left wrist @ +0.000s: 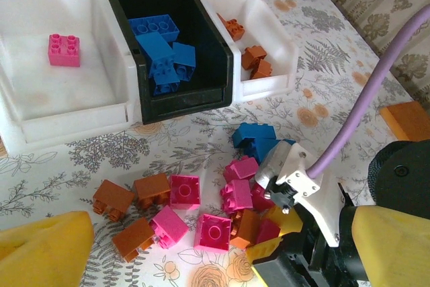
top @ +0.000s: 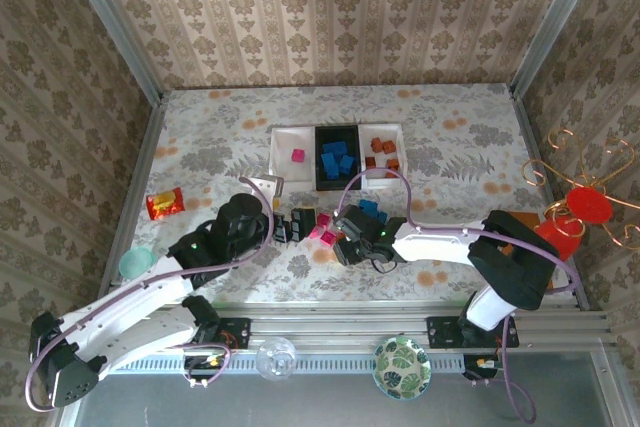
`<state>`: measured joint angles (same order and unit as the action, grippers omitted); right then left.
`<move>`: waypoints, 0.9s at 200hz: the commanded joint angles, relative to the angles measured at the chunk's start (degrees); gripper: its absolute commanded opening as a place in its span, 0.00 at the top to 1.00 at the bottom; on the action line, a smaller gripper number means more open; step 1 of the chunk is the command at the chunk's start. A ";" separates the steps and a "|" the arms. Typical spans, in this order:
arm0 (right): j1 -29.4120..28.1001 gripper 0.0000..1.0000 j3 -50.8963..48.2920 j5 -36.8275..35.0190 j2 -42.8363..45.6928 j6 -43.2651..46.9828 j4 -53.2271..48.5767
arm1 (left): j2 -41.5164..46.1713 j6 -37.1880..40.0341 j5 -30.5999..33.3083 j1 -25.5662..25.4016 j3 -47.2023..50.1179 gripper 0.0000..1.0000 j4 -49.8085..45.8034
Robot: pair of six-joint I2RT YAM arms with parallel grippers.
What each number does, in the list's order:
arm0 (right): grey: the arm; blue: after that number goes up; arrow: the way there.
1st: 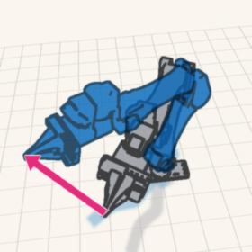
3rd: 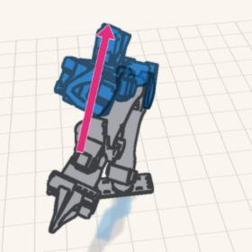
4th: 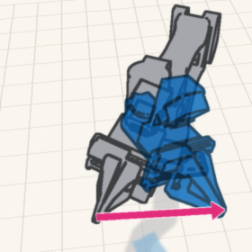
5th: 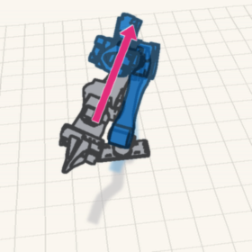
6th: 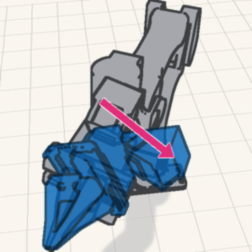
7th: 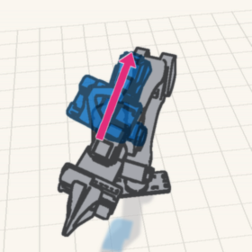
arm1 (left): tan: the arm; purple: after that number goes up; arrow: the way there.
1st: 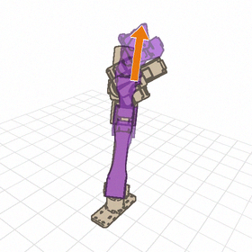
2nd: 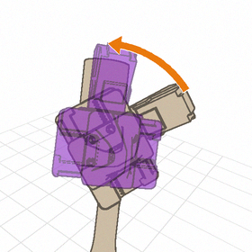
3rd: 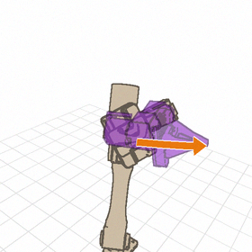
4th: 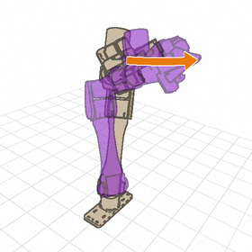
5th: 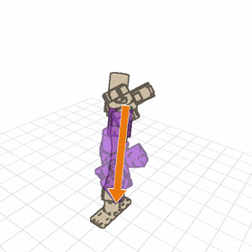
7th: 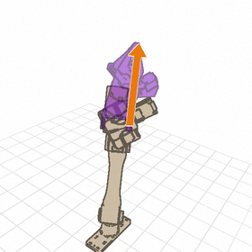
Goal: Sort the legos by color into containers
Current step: Pick up the lego from the bottom-center of the table, then place the lego in the container.
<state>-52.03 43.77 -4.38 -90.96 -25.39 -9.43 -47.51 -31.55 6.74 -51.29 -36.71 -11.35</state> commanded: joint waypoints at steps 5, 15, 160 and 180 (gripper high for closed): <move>-0.47 0.64 -0.59 2.47 3.34 1.73 -3.06 | 0.79 -0.92 1.52 0.60 0.58 0.00 -1.79; -0.45 0.65 -1.08 3.44 5.13 1.45 -3.91 | 1.02 -0.96 1.78 0.91 0.63 0.00 -2.32; 6.15 0.68 45.65 -2.15 -19.65 0.13 -9.81 | 15.64 -3.43 7.28 4.52 7.86 0.00 -13.08; 7.17 0.68 54.62 -4.49 -26.92 -1.48 -13.61 | 18.86 -2.99 7.14 4.77 8.61 0.00 -14.37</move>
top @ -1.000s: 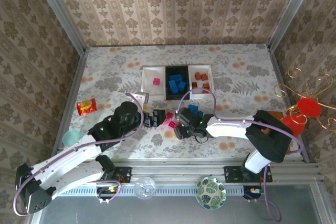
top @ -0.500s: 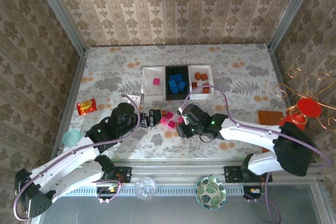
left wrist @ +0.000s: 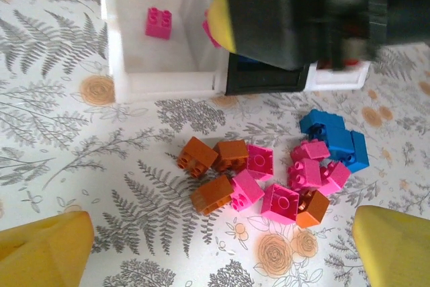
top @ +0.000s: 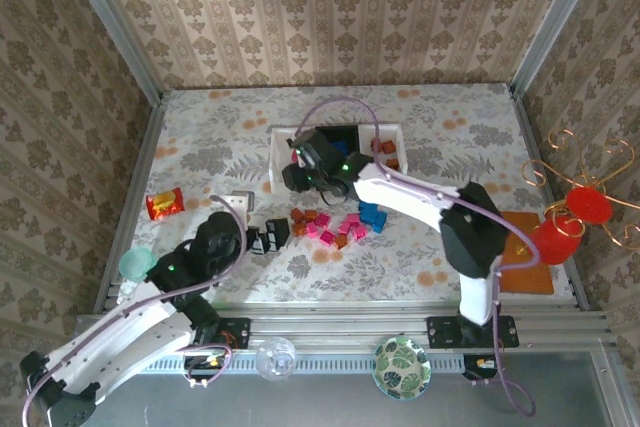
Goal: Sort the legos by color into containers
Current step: Place the lego in the container, then pick up the lego from the bottom-center of the table.
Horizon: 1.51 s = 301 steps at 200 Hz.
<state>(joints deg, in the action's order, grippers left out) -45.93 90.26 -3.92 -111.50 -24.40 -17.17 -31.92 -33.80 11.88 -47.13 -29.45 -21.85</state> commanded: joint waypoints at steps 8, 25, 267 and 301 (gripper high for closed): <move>1.49 0.68 11.37 -5.59 -9.03 -3.37 -7.32 | 3.87 -0.66 1.44 0.76 1.71 0.00 -4.06; 2.26 0.68 17.22 -6.66 -13.88 -5.52 -9.91 | 3.36 -0.56 -0.39 1.33 2.07 0.00 -4.27; -1.92 0.24 -46.83 -8.70 35.43 -18.39 3.50 | -10.31 1.27 -9.07 4.88 1.58 0.00 4.60; -0.77 0.28 -49.15 -8.73 34.03 -16.07 1.96 | -8.40 0.95 -9.63 5.56 2.38 0.00 3.66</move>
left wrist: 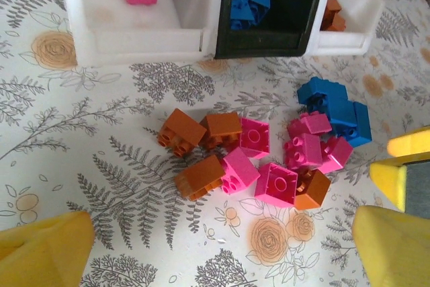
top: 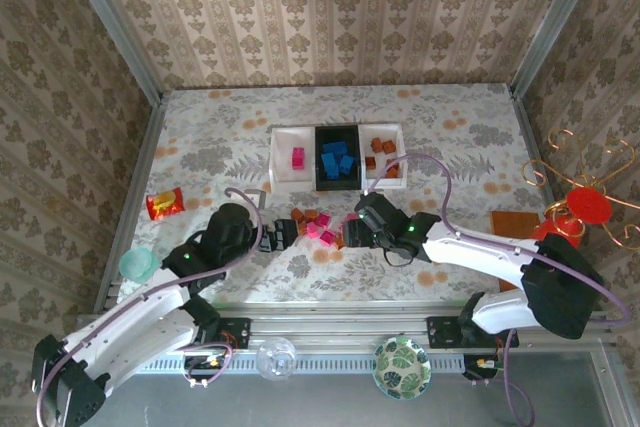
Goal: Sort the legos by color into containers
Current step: Pick up the lego from the bottom-center of the table.
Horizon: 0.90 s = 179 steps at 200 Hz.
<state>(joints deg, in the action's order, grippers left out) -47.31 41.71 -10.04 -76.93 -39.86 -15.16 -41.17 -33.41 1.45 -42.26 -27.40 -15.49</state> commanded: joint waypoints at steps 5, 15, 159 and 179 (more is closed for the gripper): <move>0.70 0.29 -0.46 -2.23 -1.06 -0.09 -0.27 | 0.83 0.49 0.67 0.74 0.39 0.00 -2.69; 1.18 0.31 -0.19 -0.40 -2.37 1.32 0.29 | 0.66 0.37 0.57 0.79 0.37 0.00 -2.73; 1.38 0.41 8.73 -4.01 -18.06 11.37 -3.06 | 0.91 -0.26 -0.31 1.77 0.85 0.00 -2.60; 1.35 0.48 8.81 -3.44 -18.72 11.71 -2.56 | 0.91 -0.26 -0.49 1.83 0.87 0.00 -2.65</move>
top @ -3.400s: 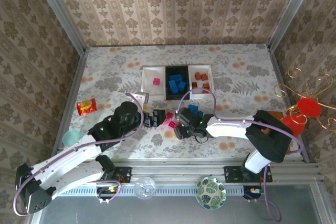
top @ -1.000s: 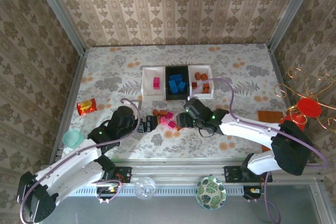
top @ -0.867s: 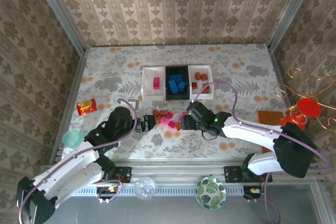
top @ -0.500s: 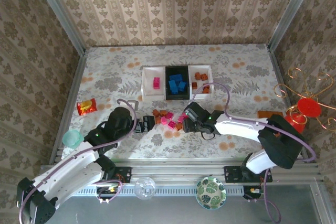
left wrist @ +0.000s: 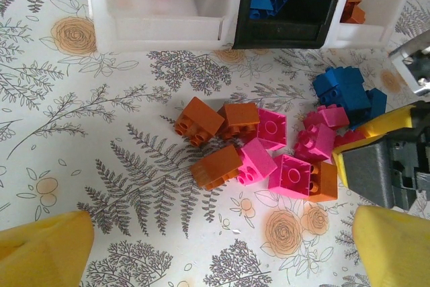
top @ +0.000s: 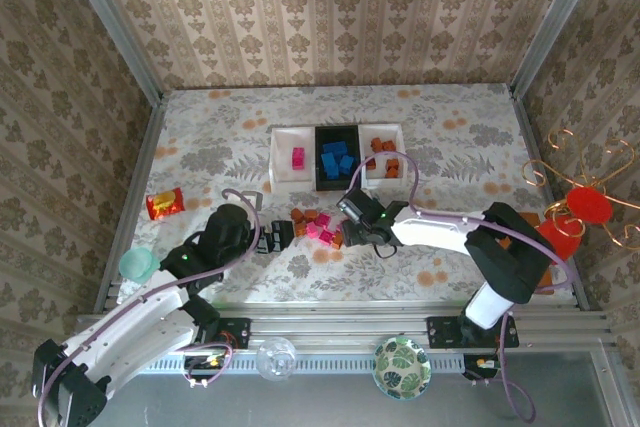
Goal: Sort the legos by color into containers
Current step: Pick up the lego from the bottom-center of the table, then place the lego in the container.
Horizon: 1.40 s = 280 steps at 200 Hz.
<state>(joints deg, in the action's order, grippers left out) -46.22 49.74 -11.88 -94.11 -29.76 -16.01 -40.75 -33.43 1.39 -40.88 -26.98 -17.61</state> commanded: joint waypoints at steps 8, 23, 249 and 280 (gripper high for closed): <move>0.24 0.51 0.36 -0.86 -0.95 1.72 -1.55 | 0.58 -0.28 -0.33 0.50 0.44 0.00 -0.79; 0.15 0.57 -1.11 0.51 1.46 1.89 -1.08 | 0.84 -0.23 -0.33 0.56 0.35 0.00 -0.85; 1.84 0.38 67.42 0.27 -35.75 5.28 -13.11 | 1.25 0.74 -1.38 1.16 -0.75 0.00 -5.03; 1.74 0.29 59.07 0.89 -27.38 4.75 -7.52 | -0.39 0.47 -2.47 1.19 -0.45 0.00 -3.31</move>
<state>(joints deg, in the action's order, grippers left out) -44.29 113.95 -10.13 -130.06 -24.43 -26.83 -40.07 -33.39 0.54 -40.03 -27.51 -22.65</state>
